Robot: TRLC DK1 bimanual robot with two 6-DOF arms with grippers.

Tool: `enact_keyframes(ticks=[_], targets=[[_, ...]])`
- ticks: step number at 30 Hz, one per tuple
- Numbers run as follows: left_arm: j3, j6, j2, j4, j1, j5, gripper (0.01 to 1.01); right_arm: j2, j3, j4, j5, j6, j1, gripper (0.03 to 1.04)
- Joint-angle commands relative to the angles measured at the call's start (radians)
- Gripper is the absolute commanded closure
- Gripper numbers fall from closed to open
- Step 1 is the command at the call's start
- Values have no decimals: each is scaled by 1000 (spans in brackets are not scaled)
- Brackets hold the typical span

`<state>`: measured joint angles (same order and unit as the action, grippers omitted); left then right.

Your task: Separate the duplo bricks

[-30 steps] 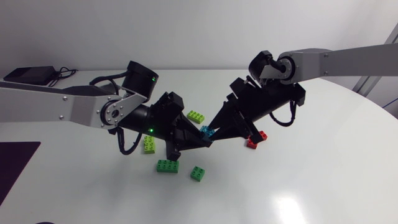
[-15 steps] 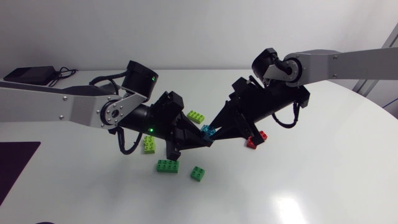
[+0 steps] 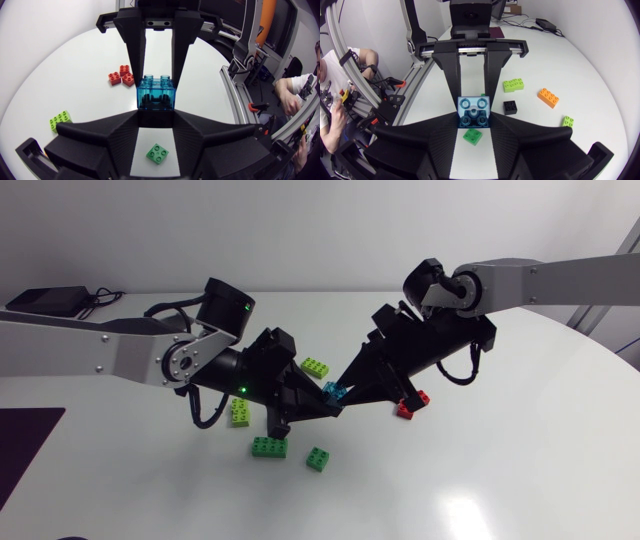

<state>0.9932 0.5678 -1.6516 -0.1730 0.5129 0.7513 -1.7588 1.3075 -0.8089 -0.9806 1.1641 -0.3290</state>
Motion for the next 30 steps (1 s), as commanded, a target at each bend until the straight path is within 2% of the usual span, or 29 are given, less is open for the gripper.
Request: enact_keyframes(ticks=[1, 9, 13, 17, 25, 30], targets=[[-25, 14, 13, 0, 19, -7, 680, -21, 35, -13, -35, -24, -13, 798], [-39, 21, 12, 0, 15, -7, 680, -22, 61, -35, -36, -20, -10, 798], [-28, 15, 9, 0, 7, -7, 680, 13, -5, 8, -35, -21, -21, 798], [-30, 17, 9, 0, 4, -7, 680, 47, -53, 82, -17, -61, -28, 798], [-48, 21, 4, 0, 9, -7, 680, 35, 39, 48, -12, -66, 7, 798], [-51, 26, 6, 0, 3, -7, 680, 64, 49, 40, -12, -67, 21, 798]])
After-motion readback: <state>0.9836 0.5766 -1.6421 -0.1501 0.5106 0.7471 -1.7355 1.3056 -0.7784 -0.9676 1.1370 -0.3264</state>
